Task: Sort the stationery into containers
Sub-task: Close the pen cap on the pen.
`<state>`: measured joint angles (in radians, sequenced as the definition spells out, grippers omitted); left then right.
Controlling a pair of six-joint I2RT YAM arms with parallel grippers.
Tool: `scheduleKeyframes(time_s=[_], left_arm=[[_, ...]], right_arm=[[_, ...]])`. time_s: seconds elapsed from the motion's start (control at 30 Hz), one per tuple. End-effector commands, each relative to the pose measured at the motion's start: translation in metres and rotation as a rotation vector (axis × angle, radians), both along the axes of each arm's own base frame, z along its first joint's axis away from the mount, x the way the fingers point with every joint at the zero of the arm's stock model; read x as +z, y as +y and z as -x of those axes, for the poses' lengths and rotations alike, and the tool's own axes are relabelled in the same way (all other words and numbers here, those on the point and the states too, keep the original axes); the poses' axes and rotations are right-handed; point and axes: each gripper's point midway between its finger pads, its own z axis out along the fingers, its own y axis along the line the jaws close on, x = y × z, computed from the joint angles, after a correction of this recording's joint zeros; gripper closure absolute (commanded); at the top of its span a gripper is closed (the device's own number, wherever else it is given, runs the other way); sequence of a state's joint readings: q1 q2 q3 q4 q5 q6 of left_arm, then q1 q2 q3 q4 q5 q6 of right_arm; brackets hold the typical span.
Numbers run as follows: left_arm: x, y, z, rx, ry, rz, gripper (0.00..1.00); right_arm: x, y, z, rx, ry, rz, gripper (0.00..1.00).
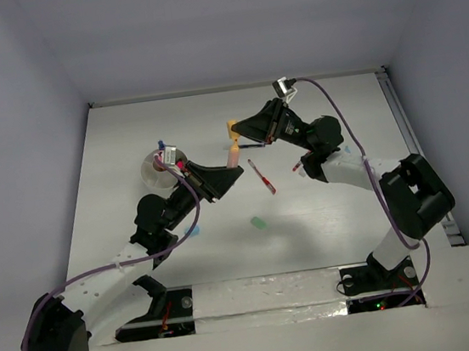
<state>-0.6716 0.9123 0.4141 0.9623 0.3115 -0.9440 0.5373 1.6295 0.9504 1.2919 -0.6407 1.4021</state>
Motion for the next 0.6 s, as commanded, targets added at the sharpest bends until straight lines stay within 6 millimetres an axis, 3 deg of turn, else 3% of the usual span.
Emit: scheduleKeyframes(time_s=[0.0, 0.57], left_arm=[[0.0419, 0.0051, 0.0077, -0.010, -0.117, 0.080, 1.00], [0.0358, 0.0026, 0.0044, -0.017, -0.112, 0.057, 1.00]], right_arm=[[0.0763, -0.0364, 0.0607, -0.021, -0.416, -0.256, 0.99], [0.0842, -0.0401, 0.0643, -0.027, -0.428, -0.274, 0.99]])
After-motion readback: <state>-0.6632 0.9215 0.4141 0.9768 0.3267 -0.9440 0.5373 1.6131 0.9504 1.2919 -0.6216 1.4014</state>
